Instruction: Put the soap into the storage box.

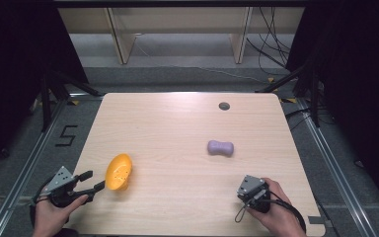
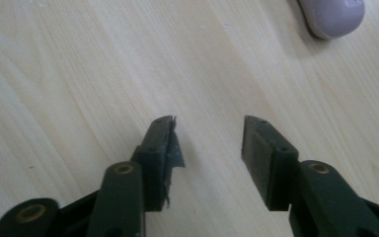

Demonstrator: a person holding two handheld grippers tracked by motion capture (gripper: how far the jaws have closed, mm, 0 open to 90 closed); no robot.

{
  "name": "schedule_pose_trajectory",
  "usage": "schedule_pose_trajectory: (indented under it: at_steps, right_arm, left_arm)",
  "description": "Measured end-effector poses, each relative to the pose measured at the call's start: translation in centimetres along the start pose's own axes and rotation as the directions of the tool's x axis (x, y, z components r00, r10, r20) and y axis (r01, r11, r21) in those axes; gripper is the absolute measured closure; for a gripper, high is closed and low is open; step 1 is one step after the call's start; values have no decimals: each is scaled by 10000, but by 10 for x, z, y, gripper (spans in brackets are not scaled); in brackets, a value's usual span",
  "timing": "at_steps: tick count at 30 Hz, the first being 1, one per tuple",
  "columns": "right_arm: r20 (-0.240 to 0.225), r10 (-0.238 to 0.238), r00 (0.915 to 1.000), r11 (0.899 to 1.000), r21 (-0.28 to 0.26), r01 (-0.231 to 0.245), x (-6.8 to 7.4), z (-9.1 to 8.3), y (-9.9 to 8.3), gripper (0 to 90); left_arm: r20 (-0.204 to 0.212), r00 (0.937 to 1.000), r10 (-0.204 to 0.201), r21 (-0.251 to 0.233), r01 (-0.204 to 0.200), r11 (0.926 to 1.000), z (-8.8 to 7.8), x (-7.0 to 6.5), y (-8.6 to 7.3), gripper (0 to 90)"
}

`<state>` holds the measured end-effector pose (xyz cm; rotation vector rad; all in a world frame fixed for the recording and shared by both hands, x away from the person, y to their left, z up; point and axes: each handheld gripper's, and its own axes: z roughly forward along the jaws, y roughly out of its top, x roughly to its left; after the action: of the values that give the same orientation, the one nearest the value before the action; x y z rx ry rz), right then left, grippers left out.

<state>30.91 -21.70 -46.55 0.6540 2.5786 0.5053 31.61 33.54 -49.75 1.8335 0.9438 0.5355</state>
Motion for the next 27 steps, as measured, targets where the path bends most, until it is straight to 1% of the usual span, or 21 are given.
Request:
schedule_pose_trajectory:
  at_steps: [1,2,3,5,6,7,8,9,10,12,13,14,16,17,18,21,22,23,25,26,27]
  right_arm:
    - [23,25,10000,10000,2,-25,0,2,1,542]
    - [118,124,9999,9999,33,-125,1,2,2,522]
    - [-22,217,9998,9998,42,-217,0,3,3,511]
    - [89,-15,10000,10000,-56,15,-1,4,4,500]
    - [153,-27,9999,10000,84,26,-3,5,6,465]
    - [89,-52,9999,9999,134,51,-4,7,7,445]
    - [89,-52,9999,9999,134,51,-4,7,7,445]
    - [75,60,10000,9994,344,-63,-4,7,9,432]
    - [188,-256,9995,9987,436,247,-6,11,12,421]
    - [85,-545,9985,9969,577,539,-12,14,17,413]
    - [85,-545,9985,9969,577,539,-12,14,17,413]
    - [-113,-835,9964,9952,496,839,-20,18,24,416]
    - [-203,-986,9949,9935,553,996,-26,20,30,419]
    - [-286,-1070,9938,9922,606,1086,-32,22,35,424]
    - [-531,-1138,9921,9903,740,1175,-42,27,44,425]
    - [-489,-1632,9854,9830,774,1667,-57,34,56,443]
    - [-774,-1665,9830,9826,707,1720,-70,40,68,446]
    - [-774,-1665,9830,9826,707,1720,-70,40,68,446]
    - [-907,-1830,9789,9791,728,1898,-83,47,79,446]
    - [-1019,-2119,9720,9713,879,2210,-95,55,89,428]
    - [-1007,-2029,9740,9720,996,2128,-99,58,93,426]
  left_arm:
    - [20,9998,208,-11,-208,9998,0,1,1,317]
    - [-20,10000,-10,-29,10,10000,0,0,0,315]
    - [-33,9999,138,9,-138,9999,1,0,0,310]
    - [-100,9999,26,169,-24,9999,1,-1,-1,301]
    - [-244,9993,-272,334,280,9991,0,-3,-2,293]
    - [-165,9998,95,184,-92,9998,1,0,-1,290]
    - [-165,9998,95,184,-92,9998,1,0,-1,289]
    - [-65,9990,449,141,-448,9989,1,2,0,289]
    - [-129,9994,328,110,-327,9994,0,1,0,287]
    - [-123,9999,-37,52,38,10000,1,-1,-1,284]
    - [-123,9999,-37,52,38,10000,1,-1,-1,283]
    - [-119,9997,216,12,-216,9998,1,1,0,281]
    - [-106,9995,297,-14,-297,9996,0,2,0,279]
    - [-142,9999,64,-22,-65,10000,0,0,0,275]
    - [-220,9997,126,76,-124,9999,-1,1,0,274]
    - [-203,9997,104,79,-102,9999,0,1,0,274]
    - [-273,9996,61,109,-58,9999,-1,0,0,274]
    - [-366,9992,-140,186,147,9997,-2,-1,-1,274]
    - [-199,9998,6,20,-6,10000,0,1,-1,274]
    - [-225,9997,-138,22,139,9999,0,0,-1,274]
    - [-215,9996,-174,10,174,9998,0,0,-1,273]
